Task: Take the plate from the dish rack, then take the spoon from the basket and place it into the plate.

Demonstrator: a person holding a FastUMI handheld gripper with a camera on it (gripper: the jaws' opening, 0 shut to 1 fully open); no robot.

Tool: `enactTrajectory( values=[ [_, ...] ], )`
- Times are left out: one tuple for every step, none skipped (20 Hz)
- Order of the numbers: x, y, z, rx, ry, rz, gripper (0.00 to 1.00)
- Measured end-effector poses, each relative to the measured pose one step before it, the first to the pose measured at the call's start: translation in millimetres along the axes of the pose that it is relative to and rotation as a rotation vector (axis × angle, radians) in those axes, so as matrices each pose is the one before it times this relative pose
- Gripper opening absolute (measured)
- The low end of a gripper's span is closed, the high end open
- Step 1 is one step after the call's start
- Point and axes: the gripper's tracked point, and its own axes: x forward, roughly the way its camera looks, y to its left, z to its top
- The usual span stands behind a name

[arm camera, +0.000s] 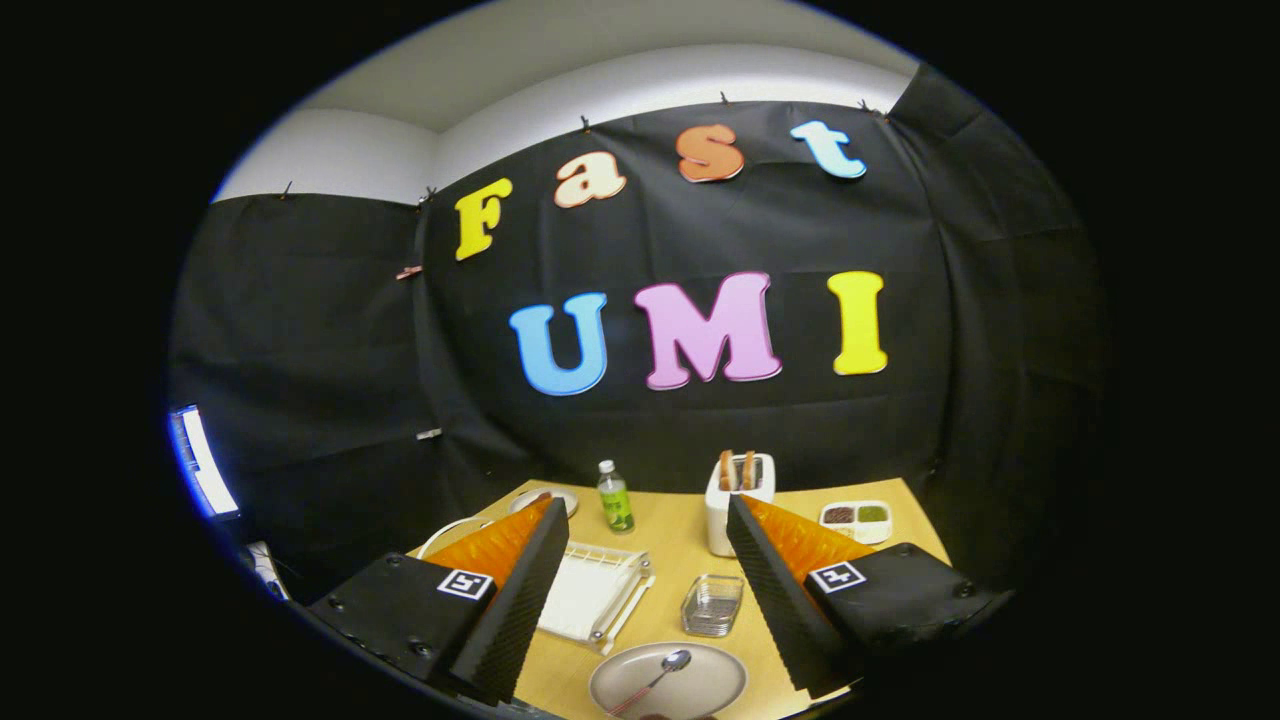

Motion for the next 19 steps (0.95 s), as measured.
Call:
enactTrajectory(
  values=[
    [-4.86, -13.19, 12.04, -0.00575, -0.03380, -0.04536, 0.98],
    [-4.42, -13.22, 10.81, -0.01149, -0.03736, -0.04398, 0.99],
    [-4.52, -14.07, 7.73, -0.01476, -0.03006, -0.04879, 0.98],
    [-3.23, -14.29, 7.69, -0.02135, -0.02915, -0.04447, 0.98],
    [-1.49, -11.82, 3.59, -0.01951, -0.02119, -0.03990, 0.98],
    [-0.55, -6.98, 2.79, -0.01188, -0.01475, -0.02378, 0.98],
    [1.68, -0.64, -0.41, -0.01018, -0.00793, -0.00970, 0.98],
    [0.27, -0.17, -1.24, -0.00784, -0.00035, -0.00407, 0.98],
    [-1.85, -0.76, 0.74, -0.00622, 0.00033, -0.00103, 0.98],
    [-0.60, 0.31, -0.38, -0.00122, 0.00321, 0.00240, 0.98],
    [0.27, 1.08, -1.17, 0.00352, 0.00391, 0.00158, 0.98],
    [0.01, 2.74, -0.80, 0.00408, 0.00195, 0.00435, 0.98],
    [-0.36, 3.04, 0.85, -0.00003, 0.00051, 0.00322, 0.98],
    [-0.10, 3.56, -1.24, -0.00526, 0.00127, 0.00414, 0.98],
    [-0.60, 2.58, -1.70, -0.00617, 0.00294, 0.00545, 0.98],
    [0.20, 3.83, -1.62, -0.00428, 0.00217, 0.00799, 0.98],
    [0.10, 3.23, -0.61, -0.00340, 0.00195, 0.00766, 0.98],
    [-0.26, 3.04, -0.89, -0.00119, 0.00217, 0.00551, 0.98],
    [-0.56, 2.42, 0.20, -0.00030, 0.00269, 0.00505, 0.98]
  ],
)
